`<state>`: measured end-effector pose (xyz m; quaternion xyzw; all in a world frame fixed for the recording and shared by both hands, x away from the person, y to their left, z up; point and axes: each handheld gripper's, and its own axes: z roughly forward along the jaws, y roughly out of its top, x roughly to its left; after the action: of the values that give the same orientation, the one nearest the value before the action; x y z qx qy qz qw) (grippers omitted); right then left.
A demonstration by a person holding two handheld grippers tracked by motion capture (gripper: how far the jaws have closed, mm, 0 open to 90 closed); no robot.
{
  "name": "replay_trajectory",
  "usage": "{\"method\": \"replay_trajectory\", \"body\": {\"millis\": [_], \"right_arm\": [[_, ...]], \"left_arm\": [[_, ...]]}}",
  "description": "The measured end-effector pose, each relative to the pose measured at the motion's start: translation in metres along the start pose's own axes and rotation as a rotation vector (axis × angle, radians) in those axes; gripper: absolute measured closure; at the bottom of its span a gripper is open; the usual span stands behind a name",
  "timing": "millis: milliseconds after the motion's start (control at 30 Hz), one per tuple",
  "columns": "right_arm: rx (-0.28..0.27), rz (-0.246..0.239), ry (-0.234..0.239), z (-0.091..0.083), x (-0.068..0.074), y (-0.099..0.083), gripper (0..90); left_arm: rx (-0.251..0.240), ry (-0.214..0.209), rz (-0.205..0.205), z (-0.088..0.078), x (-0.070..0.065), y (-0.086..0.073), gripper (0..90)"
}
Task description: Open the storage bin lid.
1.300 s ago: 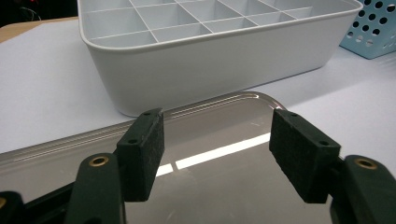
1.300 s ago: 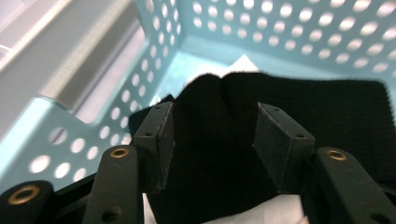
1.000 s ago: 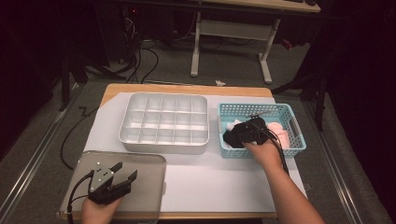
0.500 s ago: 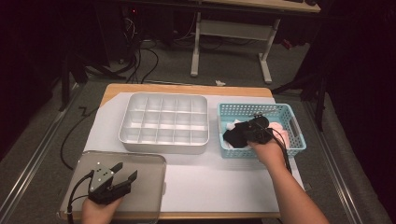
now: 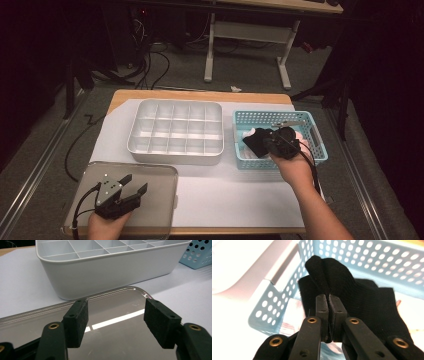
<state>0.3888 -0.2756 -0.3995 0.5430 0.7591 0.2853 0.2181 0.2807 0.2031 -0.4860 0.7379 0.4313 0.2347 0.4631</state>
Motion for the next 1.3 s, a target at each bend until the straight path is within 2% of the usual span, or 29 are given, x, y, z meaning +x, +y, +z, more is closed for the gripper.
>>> {"method": "replay_trajectory", "body": {"millis": [33,133,200,233,333,367,433,467,767,900,1033,1133,1300], "right_arm": [[0.0,0.0,0.0,0.0,0.0,0.0,87.0],[-0.051,0.0,-0.005,-0.006,0.004,-0.009,87.1],[-0.106,0.005,-0.005,-0.011,0.008,-0.018,87.1],[-0.106,0.005,-0.005,-0.011,0.008,-0.018,87.1],[-0.18,0.0,-0.022,-0.02,0.014,-0.027,87.1],[-0.18,0.0,-0.022,-0.02,0.014,-0.027,87.1],[-0.217,-0.005,-0.029,-0.024,0.017,-0.03,87.1],[-0.253,-0.008,-0.038,-0.028,0.02,-0.033,87.2],[-0.343,-0.001,-0.059,-0.033,0.026,-0.043,87.3],[-0.398,0.022,-0.076,-0.035,0.024,-0.042,87.5],[-0.429,0.039,-0.089,-0.033,0.02,-0.039,87.5],[-0.443,0.046,-0.097,-0.032,0.019,-0.039,87.6],[-0.498,0.034,-0.112,-0.031,0.018,-0.038,87.7]], "left_arm": [[0.001,-0.001,0.001,0.0,0.0,0.0,36.7],[0.001,-0.002,0.004,0.0,0.0,0.0,36.8],[0.0,-0.002,0.005,0.0,-0.001,0.0,36.7],[0.001,-0.003,0.006,0.0,-0.001,0.0,36.7],[0.0,-0.003,0.009,0.0,-0.002,0.0,36.7],[0.0,-0.003,0.009,0.0,-0.002,0.0,36.8],[-0.002,-0.005,0.009,0.0,-0.002,0.0,36.8],[-0.005,-0.004,0.011,0.0,-0.002,0.0,36.7],[-0.009,-0.005,0.012,0.0,-0.002,-0.001,36.8],[-0.009,-0.006,0.008,0.0,-0.002,-0.001,36.9],[-0.01,-0.005,0.009,0.0,-0.002,-0.001,36.9],[-0.012,-0.005,0.009,0.0,-0.002,-0.001,36.9],[-0.011,-0.005,0.009,0.001,-0.001,-0.002,37.0]]}}
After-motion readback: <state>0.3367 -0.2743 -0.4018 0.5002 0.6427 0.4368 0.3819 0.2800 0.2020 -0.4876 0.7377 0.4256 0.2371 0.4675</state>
